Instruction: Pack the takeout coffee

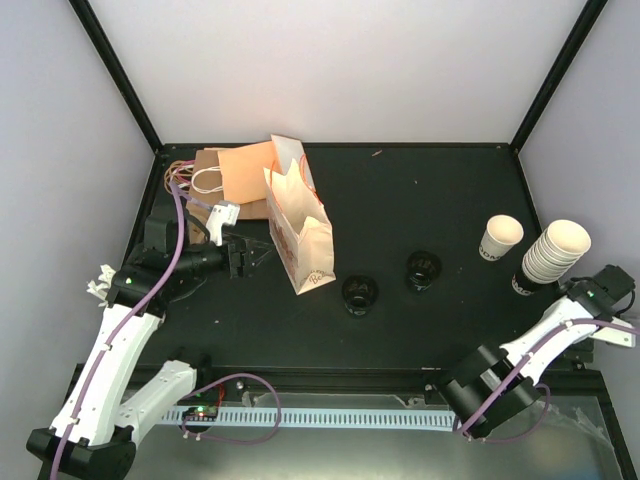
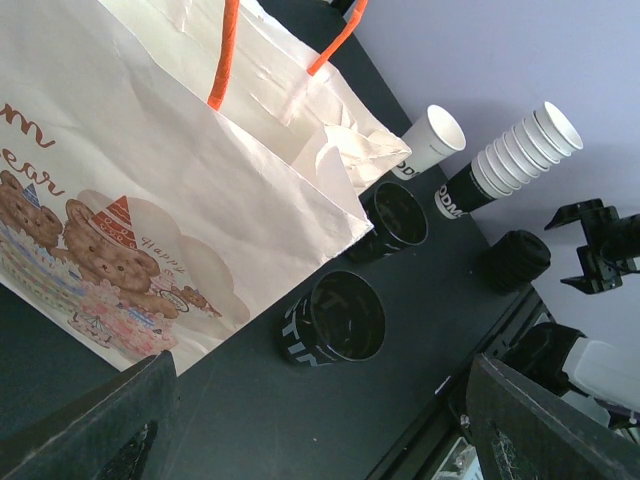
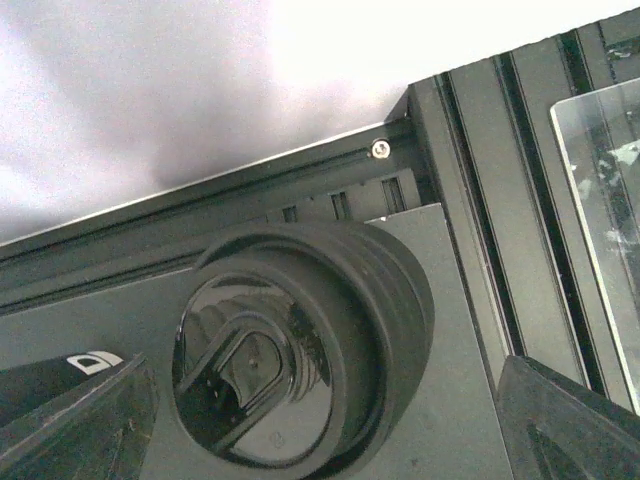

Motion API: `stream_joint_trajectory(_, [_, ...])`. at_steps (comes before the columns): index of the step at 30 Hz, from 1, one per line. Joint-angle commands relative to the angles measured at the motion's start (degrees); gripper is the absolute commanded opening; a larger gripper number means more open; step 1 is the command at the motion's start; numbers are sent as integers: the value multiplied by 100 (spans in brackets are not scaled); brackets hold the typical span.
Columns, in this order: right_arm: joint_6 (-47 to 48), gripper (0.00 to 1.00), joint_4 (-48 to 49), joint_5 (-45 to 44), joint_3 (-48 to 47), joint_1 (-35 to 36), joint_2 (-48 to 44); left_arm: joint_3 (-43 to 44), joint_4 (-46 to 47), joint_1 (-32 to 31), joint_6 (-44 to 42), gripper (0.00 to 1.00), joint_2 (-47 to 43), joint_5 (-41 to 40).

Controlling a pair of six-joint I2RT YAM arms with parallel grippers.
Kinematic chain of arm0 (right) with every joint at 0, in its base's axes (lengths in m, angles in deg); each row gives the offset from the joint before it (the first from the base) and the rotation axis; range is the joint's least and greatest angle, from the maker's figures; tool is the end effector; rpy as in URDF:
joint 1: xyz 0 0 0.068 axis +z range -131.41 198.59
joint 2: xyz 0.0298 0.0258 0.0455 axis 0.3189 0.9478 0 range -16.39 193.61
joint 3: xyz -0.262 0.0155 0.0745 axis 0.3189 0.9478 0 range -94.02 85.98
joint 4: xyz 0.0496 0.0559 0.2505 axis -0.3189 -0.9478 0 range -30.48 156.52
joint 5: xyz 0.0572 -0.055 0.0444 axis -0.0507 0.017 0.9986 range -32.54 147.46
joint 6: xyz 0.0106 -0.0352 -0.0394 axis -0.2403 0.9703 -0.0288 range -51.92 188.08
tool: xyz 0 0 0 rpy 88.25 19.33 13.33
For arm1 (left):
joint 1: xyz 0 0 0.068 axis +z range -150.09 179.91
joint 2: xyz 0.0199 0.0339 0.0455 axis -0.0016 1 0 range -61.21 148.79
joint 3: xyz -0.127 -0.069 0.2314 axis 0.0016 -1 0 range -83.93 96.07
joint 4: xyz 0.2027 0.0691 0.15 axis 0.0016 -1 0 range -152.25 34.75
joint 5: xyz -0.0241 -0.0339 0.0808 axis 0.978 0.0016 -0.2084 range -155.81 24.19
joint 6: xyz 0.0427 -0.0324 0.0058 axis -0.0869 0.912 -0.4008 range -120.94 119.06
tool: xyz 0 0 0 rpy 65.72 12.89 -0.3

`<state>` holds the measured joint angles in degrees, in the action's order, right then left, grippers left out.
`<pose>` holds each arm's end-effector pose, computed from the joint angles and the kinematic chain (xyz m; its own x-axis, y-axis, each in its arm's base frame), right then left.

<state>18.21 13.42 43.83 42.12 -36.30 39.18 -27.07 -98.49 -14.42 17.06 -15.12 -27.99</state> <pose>0.0904 -0.1431 0.2420 0.3166 0.8417 -0.4373 0.9475 -0.2587 0.1880 0.1423 -0.0589 0.3537 -0.7100 -0.0706 -0.7006 0.5018 0.6473 -0.5738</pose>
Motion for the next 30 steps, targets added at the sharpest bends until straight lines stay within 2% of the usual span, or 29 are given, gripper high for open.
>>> stream_joint_trajectory(1, [281,95,626,204,117,-288,3,58,11,18,-110,81,-21,66])
stream_joint_trajectory(5, [718,96,1062,252,106,-525,-95,45,0,18,-112,81,-29,49])
stream_joint_trajectory(11, [757,98,1628,244,373,-608,-195,59,-15,9,-119,81,30,46])
stream_joint_trajectory(30, [744,97,2036,815,962,-641,664,106,-70,-52,-187,81,164,-99])
